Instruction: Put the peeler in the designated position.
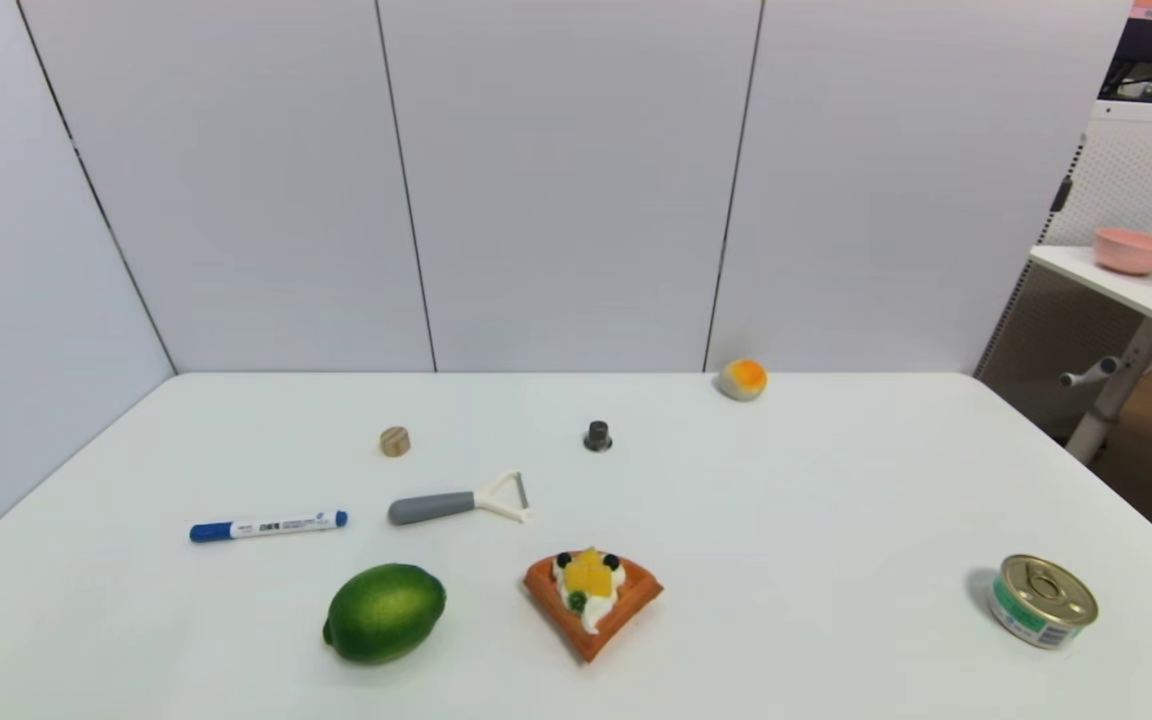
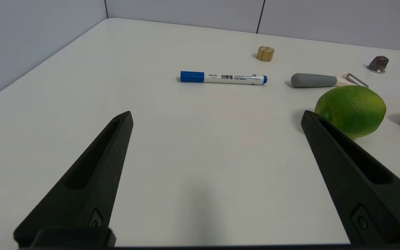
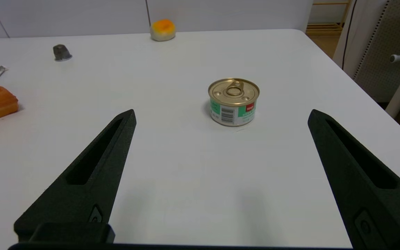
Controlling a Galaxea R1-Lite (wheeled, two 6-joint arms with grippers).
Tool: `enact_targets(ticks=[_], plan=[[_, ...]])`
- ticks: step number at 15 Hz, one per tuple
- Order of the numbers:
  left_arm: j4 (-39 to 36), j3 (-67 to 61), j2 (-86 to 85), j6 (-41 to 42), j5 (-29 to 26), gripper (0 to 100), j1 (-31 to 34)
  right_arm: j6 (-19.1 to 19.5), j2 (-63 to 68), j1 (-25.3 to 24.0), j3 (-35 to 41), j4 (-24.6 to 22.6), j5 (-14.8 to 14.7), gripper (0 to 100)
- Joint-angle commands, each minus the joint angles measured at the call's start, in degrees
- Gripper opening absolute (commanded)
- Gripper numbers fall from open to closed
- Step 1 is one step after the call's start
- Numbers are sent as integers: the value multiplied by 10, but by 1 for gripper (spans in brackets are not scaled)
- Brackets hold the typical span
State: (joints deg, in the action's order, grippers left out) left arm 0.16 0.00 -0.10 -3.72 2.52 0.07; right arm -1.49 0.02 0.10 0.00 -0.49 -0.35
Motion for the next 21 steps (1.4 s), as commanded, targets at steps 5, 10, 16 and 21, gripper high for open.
enact_targets(ticks=[5, 10, 16, 21], plan=[[0, 0, 1, -1, 0, 100, 0, 0, 0, 0, 1, 0, 0, 100], [0, 0, 1, -1, 0, 100, 0, 0, 0, 0, 1, 0, 0, 100], [0, 0, 1, -1, 0, 100, 0, 0, 0, 0, 1, 0, 0, 100], [0, 0, 1, -1, 0, 100, 0, 0, 0, 0, 1, 0, 0, 100]])
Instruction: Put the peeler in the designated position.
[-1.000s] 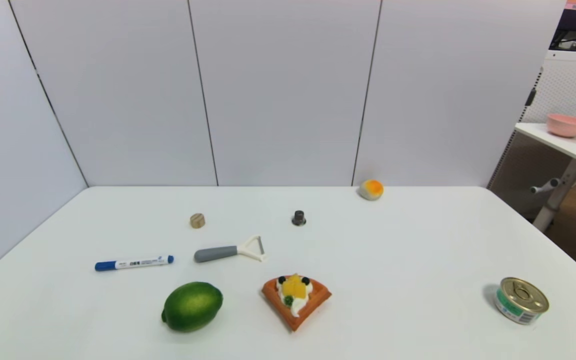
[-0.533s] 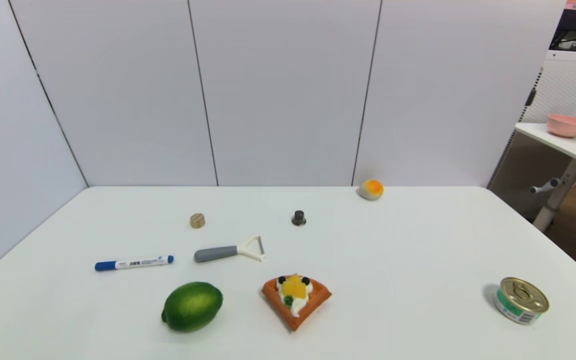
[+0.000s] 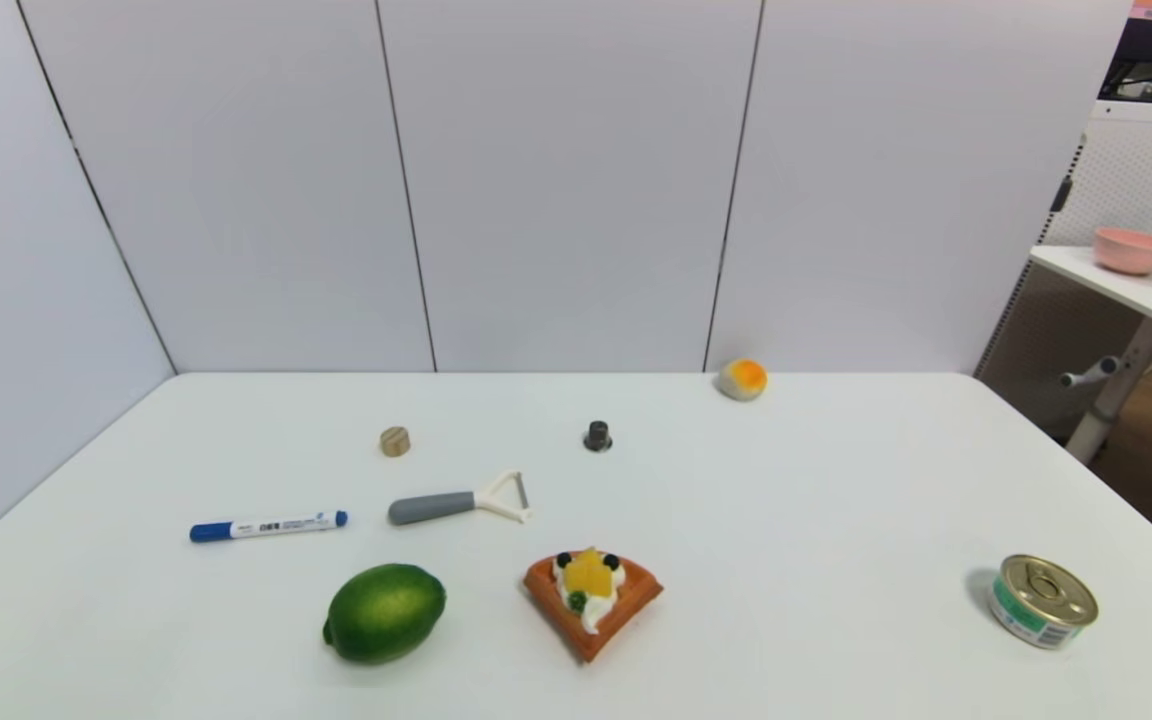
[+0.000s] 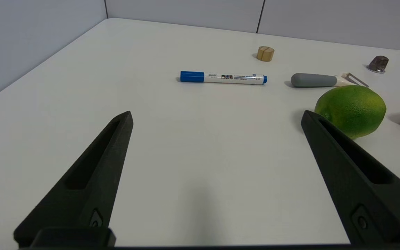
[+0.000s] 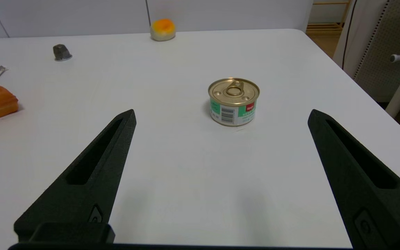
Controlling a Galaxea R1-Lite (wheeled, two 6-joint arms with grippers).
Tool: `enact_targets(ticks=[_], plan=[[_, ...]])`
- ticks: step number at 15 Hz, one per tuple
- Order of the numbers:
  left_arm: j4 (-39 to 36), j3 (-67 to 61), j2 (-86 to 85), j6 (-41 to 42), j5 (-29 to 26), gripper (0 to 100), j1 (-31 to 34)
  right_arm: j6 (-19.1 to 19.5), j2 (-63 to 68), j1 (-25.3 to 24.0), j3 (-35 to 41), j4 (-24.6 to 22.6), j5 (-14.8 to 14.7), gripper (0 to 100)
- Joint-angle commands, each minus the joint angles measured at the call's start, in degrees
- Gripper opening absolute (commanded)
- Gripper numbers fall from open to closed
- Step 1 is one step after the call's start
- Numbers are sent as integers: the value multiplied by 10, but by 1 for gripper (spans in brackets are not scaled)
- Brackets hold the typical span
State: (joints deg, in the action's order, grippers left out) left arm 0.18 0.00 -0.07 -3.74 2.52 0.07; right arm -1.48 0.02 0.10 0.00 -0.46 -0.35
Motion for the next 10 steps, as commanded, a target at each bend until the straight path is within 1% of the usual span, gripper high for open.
enact_targets(ticks=[1, 10], plan=[[0, 0, 1, 0, 0, 100, 0, 0, 0, 0, 1, -1, 0, 100], [-1, 0, 1, 0, 0, 100, 0, 0, 0, 0, 1, -1, 0, 100]])
